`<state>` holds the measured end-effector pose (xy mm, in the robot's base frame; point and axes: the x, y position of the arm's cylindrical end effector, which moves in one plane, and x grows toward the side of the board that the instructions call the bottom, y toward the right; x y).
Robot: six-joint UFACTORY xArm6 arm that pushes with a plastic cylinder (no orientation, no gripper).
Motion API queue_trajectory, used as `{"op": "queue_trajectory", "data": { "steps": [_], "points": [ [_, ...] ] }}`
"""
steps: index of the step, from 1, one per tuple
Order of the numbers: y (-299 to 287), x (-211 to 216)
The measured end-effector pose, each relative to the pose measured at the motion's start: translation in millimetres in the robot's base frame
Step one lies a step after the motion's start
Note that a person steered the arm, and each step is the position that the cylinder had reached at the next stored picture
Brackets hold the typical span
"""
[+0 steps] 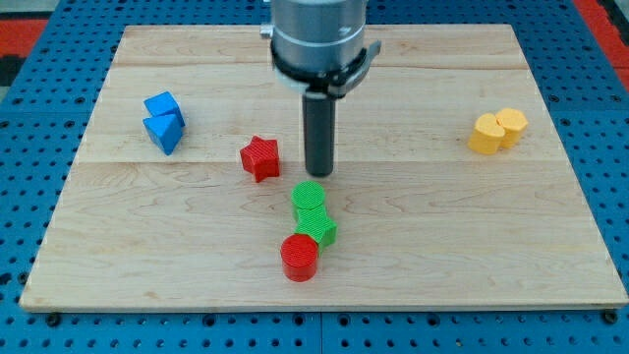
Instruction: Move the red star slightly right to the blue triangle
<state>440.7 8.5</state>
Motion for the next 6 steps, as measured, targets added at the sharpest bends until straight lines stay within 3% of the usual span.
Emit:
{"op": "queue_trajectory", "data": {
  "steps": [1, 4, 5, 6],
  "points": [
    [-18, -63],
    [-143, -29],
    [-88, 33],
    [-41, 29]
  ]
}}
